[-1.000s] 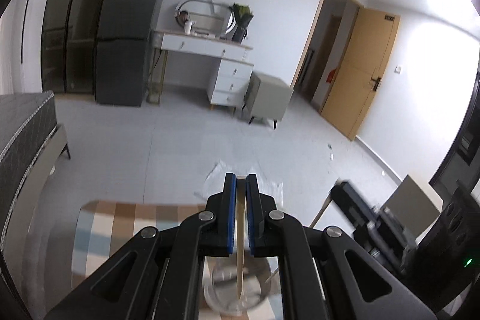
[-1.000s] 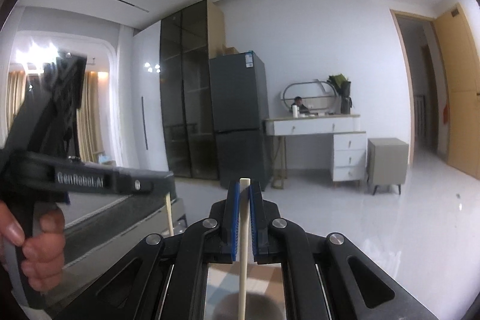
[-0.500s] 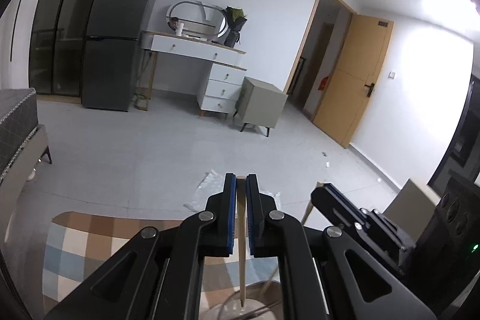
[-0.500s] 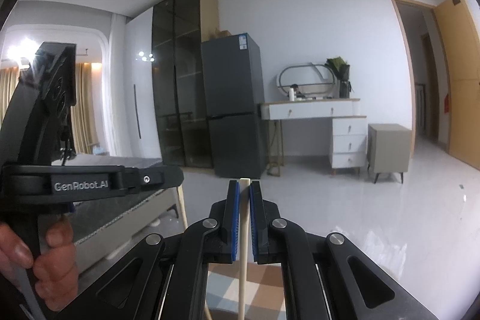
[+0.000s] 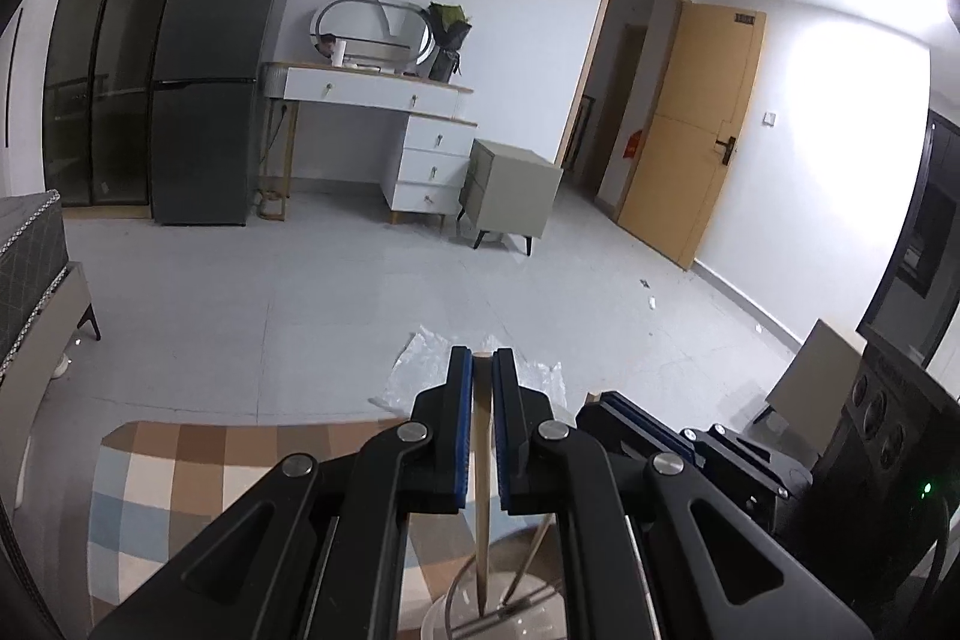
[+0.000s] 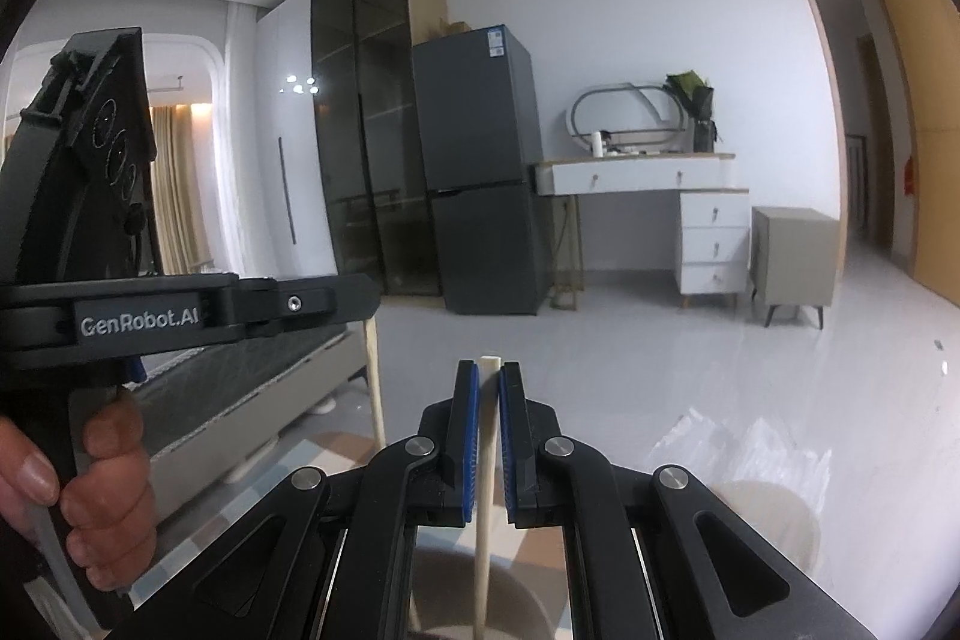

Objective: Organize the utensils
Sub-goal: 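Lift both chopsticks to the holder and open the left gripper to drop its chopstick in, then open the right gripper to drop its chopstick into the holder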

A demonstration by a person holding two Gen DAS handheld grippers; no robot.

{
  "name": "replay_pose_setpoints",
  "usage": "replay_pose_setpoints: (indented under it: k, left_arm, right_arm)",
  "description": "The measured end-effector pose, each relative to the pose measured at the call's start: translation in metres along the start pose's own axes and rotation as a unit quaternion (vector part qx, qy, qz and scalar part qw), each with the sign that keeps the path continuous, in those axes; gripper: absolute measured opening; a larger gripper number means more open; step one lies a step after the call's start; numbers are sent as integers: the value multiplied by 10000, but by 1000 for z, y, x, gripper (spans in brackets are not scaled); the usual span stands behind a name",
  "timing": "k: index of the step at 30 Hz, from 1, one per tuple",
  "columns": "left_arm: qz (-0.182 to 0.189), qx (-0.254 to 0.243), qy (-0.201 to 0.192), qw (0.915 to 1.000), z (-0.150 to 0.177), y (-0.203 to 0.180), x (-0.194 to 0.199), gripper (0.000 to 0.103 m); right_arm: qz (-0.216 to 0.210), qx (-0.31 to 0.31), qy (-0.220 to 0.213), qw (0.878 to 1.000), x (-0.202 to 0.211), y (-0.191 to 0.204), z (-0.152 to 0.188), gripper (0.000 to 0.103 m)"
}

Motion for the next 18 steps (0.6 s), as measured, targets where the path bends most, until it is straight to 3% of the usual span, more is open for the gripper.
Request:
replay_pose_setpoints:
  k: [4, 7, 9, 11, 16, 18]
  left_arm:
    - [98, -23, 219, 9997, 7, -4, -2, 2]
    - [173, -1, 627, 9979, 14, -6, -5, 6]
    - [38, 8, 823, 9966, 17, -5, -4, 31]
    - [-109, 87, 832, 9964, 17, -1, 6, 53]
    - [-552, 276, 723, 9955, 13, 12, 42, 64]
    - [-673, 352, 715, 9945, 15, 15, 58, 68]
  right_arm:
    - [-31, -13, 139, 9999, 0, -1, 4, 6]
    - [-84, -113, 395, 9991, -3, -2, 7, 9]
    - [-115, -233, 584, 9980, -3, -3, 9, 9]
    - [-82, -316, 674, 9972, 1, -5, 8, 16]
    - [90, -492, 521, 9974, 29, -11, -5, 41]
    - [176, -525, 487, 9973, 43, -11, -9, 43]
Point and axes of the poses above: each gripper's, at about its wrist camera, not at the fingertips, and x roughly against the way its jaws point, y to its left, z to its underside, the point moved 10 cm from there along -x, roughly the way its jaws point, and after that the axes turned 10 degrees about -x, right-handed, at the moved point
